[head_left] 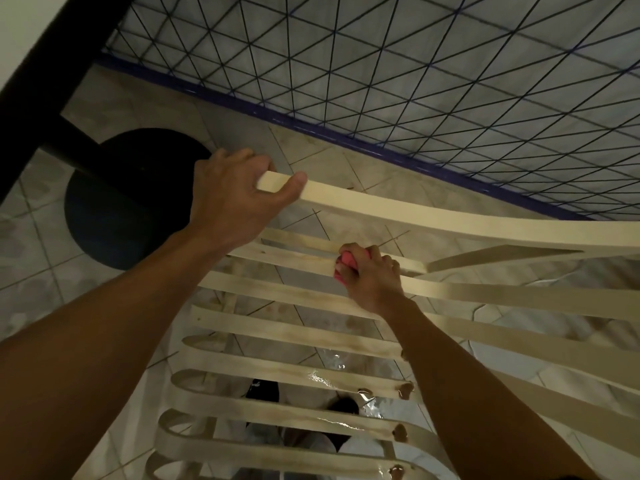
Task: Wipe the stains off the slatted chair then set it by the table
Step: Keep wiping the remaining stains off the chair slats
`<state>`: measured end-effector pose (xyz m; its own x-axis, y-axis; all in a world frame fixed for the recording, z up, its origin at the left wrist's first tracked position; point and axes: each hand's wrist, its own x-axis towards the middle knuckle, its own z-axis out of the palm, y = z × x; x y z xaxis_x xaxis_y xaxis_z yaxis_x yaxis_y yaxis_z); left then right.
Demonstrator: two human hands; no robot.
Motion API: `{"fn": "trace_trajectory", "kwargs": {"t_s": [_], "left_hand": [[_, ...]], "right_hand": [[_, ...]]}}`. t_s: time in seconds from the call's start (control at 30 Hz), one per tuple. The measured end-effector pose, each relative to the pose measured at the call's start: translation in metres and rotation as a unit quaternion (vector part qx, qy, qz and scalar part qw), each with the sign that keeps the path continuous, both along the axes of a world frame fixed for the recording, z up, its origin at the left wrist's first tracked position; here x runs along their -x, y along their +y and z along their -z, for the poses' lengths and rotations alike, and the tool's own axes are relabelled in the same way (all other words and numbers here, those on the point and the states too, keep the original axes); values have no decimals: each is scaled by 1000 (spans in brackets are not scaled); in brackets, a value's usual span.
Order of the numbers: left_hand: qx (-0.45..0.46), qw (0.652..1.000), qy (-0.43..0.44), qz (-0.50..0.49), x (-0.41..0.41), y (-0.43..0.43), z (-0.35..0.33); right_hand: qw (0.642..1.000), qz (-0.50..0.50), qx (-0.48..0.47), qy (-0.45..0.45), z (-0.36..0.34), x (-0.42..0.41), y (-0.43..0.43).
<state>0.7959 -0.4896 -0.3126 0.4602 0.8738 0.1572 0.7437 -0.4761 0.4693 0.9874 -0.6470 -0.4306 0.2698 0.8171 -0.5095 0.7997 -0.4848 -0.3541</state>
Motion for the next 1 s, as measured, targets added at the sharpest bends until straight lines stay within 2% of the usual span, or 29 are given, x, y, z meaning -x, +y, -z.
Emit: {"fn": "trace_trajectory", "kwargs": {"t_s": [0.2, 0.33, 0.5, 0.73, 1.0], "left_hand": [[2, 1000, 5, -1, 0, 1, 3], [-1, 1000, 5, -1, -2, 2, 3], [-9, 1000, 12, -2, -3, 2, 4], [-7, 1000, 18, -7, -3, 3, 7], [-4, 1000, 24, -13, -5, 3, 4]], "right_hand": [[991, -2, 123, -55, -8, -74, -36], [983, -34, 165, -79, -14, -86, -35], [991, 4, 134, 19, -4, -74, -23], [992, 30, 80, 88, -2, -29, 4], [981, -10, 118, 152, 10, 10, 57]]}}
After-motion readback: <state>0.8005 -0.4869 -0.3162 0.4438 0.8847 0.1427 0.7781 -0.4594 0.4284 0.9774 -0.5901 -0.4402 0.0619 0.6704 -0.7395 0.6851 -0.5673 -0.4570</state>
